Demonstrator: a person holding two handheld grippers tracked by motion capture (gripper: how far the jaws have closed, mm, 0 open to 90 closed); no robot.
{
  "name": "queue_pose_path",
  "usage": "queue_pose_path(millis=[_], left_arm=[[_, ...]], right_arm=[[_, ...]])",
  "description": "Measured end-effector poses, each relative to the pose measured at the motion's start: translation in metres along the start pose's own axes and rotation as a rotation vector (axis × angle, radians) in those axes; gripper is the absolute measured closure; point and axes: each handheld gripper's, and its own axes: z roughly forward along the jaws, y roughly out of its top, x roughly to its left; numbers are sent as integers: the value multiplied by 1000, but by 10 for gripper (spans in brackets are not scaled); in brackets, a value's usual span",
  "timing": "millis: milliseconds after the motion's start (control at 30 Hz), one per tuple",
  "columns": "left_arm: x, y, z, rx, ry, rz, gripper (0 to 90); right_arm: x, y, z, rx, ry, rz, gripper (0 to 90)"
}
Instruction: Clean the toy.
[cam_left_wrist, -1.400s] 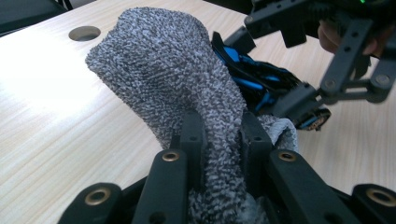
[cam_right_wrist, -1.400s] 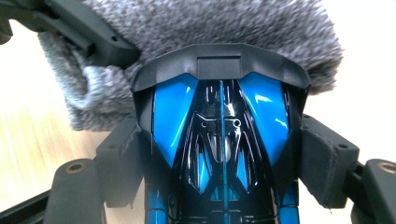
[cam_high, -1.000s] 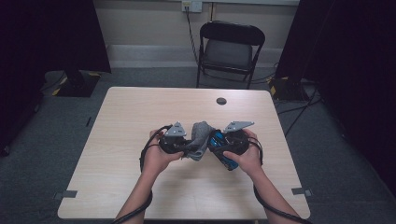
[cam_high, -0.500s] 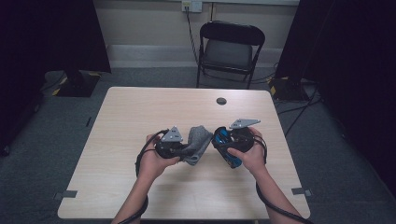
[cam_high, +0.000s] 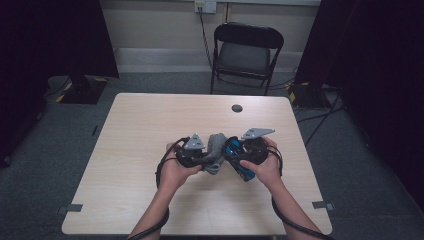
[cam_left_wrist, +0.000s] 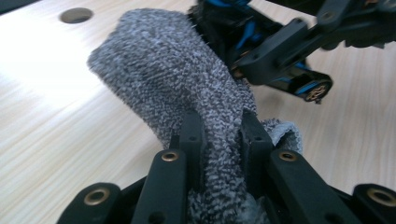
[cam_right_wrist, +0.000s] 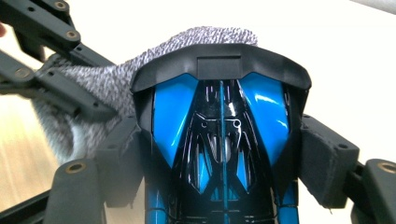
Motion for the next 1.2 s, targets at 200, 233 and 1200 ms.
queue_pose_path(millis=[200,233,1200], left_arm=[[-4,1,9,2,-19,-6,750],[-4,1,9,0,-20,-9,750],[-20,7,22,-9,-80,53,750]], right_arm=[[-2,-1,-2,-8,-6,9,253],[-2,-1,-2,-10,-9,12,253],[8,43,-6,-42,-9,-3,253]])
